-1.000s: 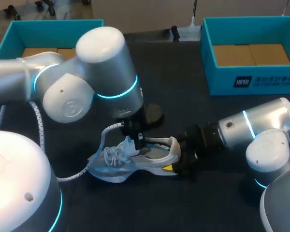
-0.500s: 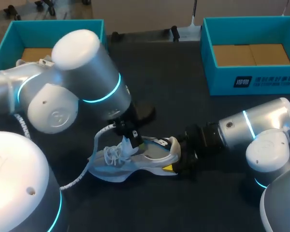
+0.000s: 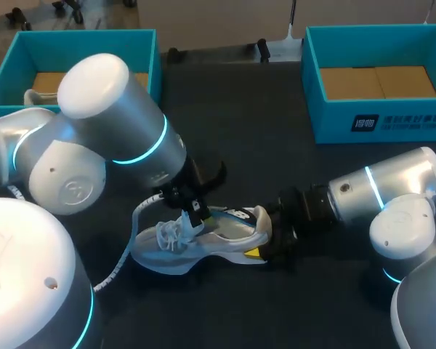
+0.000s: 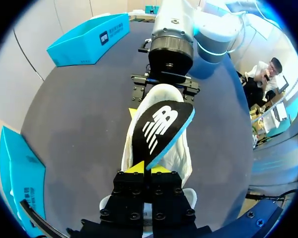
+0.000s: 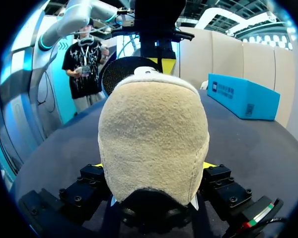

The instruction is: Take the shoe out of the shoebox, open the shoe tongue, remove and reinsert the insole, then place the shoe into the shoebox

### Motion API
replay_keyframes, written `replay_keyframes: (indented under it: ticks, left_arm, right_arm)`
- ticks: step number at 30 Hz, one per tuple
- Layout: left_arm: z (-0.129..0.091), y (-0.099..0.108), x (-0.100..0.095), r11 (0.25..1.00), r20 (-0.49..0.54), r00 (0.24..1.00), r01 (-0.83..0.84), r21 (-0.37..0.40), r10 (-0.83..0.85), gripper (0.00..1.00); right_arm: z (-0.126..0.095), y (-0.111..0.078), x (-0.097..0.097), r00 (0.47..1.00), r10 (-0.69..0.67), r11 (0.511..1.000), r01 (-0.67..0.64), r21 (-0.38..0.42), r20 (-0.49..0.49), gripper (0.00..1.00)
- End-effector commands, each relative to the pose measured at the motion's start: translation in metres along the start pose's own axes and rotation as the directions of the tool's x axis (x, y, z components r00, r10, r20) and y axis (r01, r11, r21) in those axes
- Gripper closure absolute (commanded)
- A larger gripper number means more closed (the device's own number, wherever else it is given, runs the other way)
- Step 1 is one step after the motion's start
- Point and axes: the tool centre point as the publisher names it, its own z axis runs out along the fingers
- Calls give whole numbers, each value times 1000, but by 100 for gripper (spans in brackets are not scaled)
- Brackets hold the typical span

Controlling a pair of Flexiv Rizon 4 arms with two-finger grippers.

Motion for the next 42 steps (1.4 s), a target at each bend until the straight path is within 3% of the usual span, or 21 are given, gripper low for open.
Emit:
replay_keyframes:
  ticks: [1, 19, 26, 42]
  left_arm:
    - [-1, -2, 5, 1000, 17, 1000, 23, 11, -24, 100]
    - [-5, -4, 0, 989, 59, 990, 119, 87, -125, 100]
    - [2, -2, -1, 991, 42, 992, 119, 56, -121, 100]
    - [9, -31, 5, 997, 80, 994, 68, 44, -72, 100]
  right_arm:
    - [0, 1, 0, 1000, 1, 1000, -1, 7, 1, 100]
    - [0, 1, 0, 1000, 1, 1000, -1, 7, 1, 100]
    - [0, 1, 0, 1000, 1, 1000, -1, 7, 1, 100]
    - [0, 1, 0, 1000, 1, 1000, -1, 7, 1, 100]
